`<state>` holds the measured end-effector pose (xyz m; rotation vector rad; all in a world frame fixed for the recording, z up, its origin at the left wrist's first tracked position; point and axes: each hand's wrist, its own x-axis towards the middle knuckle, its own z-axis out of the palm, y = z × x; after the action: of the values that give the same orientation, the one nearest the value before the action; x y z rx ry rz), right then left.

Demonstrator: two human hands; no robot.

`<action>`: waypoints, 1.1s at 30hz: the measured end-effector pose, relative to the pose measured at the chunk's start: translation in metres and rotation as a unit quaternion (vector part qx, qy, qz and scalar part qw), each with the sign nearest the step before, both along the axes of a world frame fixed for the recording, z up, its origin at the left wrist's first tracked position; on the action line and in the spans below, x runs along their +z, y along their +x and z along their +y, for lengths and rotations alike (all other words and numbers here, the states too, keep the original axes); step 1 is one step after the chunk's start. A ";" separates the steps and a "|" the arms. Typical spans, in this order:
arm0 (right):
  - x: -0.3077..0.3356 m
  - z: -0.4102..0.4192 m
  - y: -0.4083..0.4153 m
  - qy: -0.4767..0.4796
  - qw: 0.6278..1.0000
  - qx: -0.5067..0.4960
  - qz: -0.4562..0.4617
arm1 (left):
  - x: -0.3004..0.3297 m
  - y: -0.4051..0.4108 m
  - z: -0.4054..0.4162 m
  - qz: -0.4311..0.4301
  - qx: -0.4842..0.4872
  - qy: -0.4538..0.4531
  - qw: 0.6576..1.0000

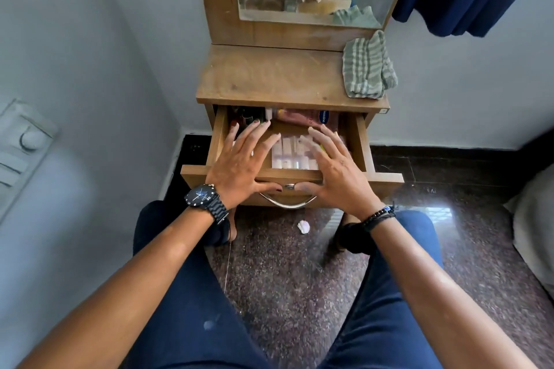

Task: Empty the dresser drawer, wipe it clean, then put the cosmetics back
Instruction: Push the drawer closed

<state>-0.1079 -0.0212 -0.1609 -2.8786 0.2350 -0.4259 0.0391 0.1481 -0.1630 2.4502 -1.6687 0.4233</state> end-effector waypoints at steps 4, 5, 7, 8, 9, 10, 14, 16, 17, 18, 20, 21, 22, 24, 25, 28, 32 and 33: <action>0.003 -0.023 0.027 -0.005 1.000 -0.015 0.003 | 0.004 0.024 -0.025 -0.005 0.027 0.016 0.999; 0.004 -0.029 0.034 -0.010 1.000 -0.017 0.004 | 0.006 0.030 -0.031 -0.009 0.036 0.024 0.999; 0.006 -0.039 0.047 -0.028 0.999 -0.021 0.011 | 0.007 0.041 -0.041 -0.004 0.056 0.036 0.998; 0.007 -0.044 0.053 -0.035 0.999 -0.025 0.014 | 0.008 0.046 -0.046 0.006 0.066 0.039 0.997; 0.007 -0.047 0.059 -0.038 0.999 -0.031 0.013 | 0.009 0.051 -0.051 0.014 0.076 0.042 0.996; 0.007 -0.050 0.064 -0.038 0.998 -0.040 0.006 | 0.009 0.054 -0.055 0.017 0.085 0.043 0.995; 0.001 -0.060 0.079 -0.025 0.996 -0.072 -0.055 | 0.002 0.059 -0.066 0.013 0.116 -0.019 0.993; -0.004 -0.060 0.086 -0.023 0.992 -0.092 -0.082 | -0.004 0.058 -0.073 0.002 0.135 -0.050 0.990; -0.007 -0.058 0.089 -0.027 0.989 -0.107 -0.097 | -0.006 0.058 -0.077 -0.008 0.151 -0.061 0.987; -0.009 -0.055 0.092 -0.034 0.985 -0.124 -0.112 | -0.007 0.057 -0.082 -0.019 0.167 -0.072 0.983; -0.012 -0.049 0.100 -0.049 0.976 -0.159 -0.140 | -0.007 0.056 -0.092 -0.037 0.201 -0.081 0.976; -0.014 -0.048 0.104 -0.055 0.972 -0.175 -0.149 | -0.008 0.056 -0.095 -0.045 0.213 -0.081 0.973; -0.015 -0.046 0.106 -0.059 0.969 -0.184 -0.151 | -0.010 0.056 -0.097 -0.053 0.219 -0.080 0.971; -0.018 -0.045 0.108 -0.075 0.968 -0.188 -0.148 | -0.012 0.057 -0.098 -0.063 0.224 -0.077 0.969; -0.019 -0.045 0.107 -0.082 0.969 -0.185 -0.143 | -0.011 0.055 -0.097 -0.060 0.228 -0.071 0.969; -0.013 -0.043 0.102 -0.066 0.973 -0.162 -0.149 | -0.005 0.044 -0.097 0.014 0.226 -0.084 0.970; -0.025 -0.037 0.067 -0.055 0.962 -0.152 -0.219 | -0.010 0.002 -0.099 0.075 0.175 -0.135 0.972; -0.035 -0.035 0.051 -0.056 0.961 -0.154 -0.222 | -0.016 -0.011 -0.101 0.085 0.145 -0.142 0.976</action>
<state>-0.0571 -0.0563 -0.1960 -2.7567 0.5948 -1.1544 0.0278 0.0471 -0.1793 2.4369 -1.1027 0.4383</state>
